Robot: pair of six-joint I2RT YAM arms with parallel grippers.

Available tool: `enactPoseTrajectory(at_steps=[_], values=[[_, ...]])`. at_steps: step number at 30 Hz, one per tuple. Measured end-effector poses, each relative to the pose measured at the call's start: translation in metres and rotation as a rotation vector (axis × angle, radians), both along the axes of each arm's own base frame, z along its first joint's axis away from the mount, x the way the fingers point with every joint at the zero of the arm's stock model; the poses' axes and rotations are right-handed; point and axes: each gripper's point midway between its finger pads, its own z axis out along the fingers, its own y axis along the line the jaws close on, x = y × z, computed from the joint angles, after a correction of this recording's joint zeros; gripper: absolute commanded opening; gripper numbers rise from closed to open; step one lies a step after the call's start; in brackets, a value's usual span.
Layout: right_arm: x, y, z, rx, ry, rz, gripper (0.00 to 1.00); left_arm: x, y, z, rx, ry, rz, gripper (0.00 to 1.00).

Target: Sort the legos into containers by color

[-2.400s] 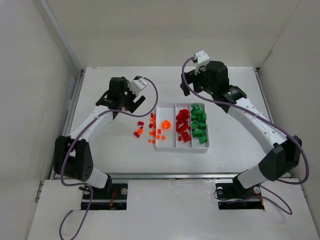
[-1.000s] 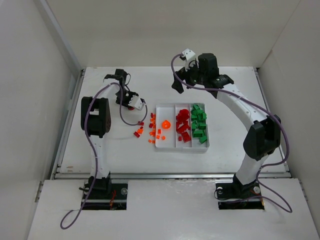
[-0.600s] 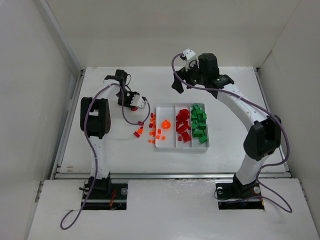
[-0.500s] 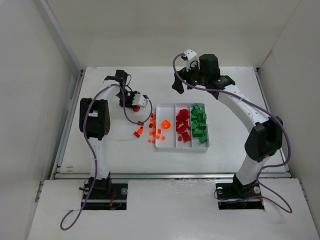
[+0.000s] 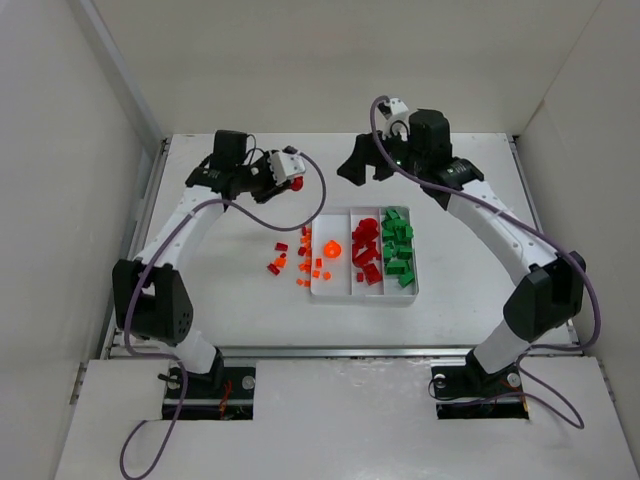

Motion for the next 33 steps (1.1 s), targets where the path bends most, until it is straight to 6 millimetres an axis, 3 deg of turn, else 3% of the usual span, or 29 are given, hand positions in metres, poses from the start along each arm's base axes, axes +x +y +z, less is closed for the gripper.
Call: enactPoseTrajectory(at_steps=[3, 10, 16, 20, 22, 23, 25, 32, 33], values=[[-0.011, 0.019, 0.010, 0.066, 0.026, 0.039, 1.00, -0.021, -0.021, 0.017, -0.088, -0.003, 0.025, 0.00], [-0.052, 0.076, 0.020, 0.147, 0.104, 0.164, 0.99, -0.069, -0.045, 0.021, -0.200, 0.041, 0.037, 0.00], [-0.056, 0.083, 0.018, 0.177, 0.146, 0.182, 0.94, -0.087, -0.059, 0.041, -0.264, -0.006, 0.021, 0.00], [-0.057, 0.089, 0.008, 0.175, 0.180, 0.187, 0.86, -0.101, -0.073, 0.042, -0.279, -0.016, -0.009, 0.00], [-0.058, 0.093, 0.002, 0.172, 0.199, 0.189, 0.79, -0.105, -0.076, 0.042, -0.284, -0.012, -0.012, 0.00], [-0.058, 0.095, -0.001, 0.169, 0.205, 0.191, 0.70, -0.105, -0.076, 0.040, -0.284, -0.010, -0.003, 0.00], [-0.059, 0.098, -0.006, 0.166, 0.220, 0.195, 0.64, -0.103, -0.074, 0.040, -0.287, -0.010, 0.017, 0.00], [-0.066, 0.102, -0.019, 0.155, 0.250, 0.203, 0.64, -0.091, -0.066, 0.049, -0.302, -0.053, 0.100, 0.00], [-0.066, 0.102, -0.021, 0.155, 0.253, 0.201, 0.56, -0.091, -0.065, 0.048, -0.301, -0.052, 0.109, 0.00]])
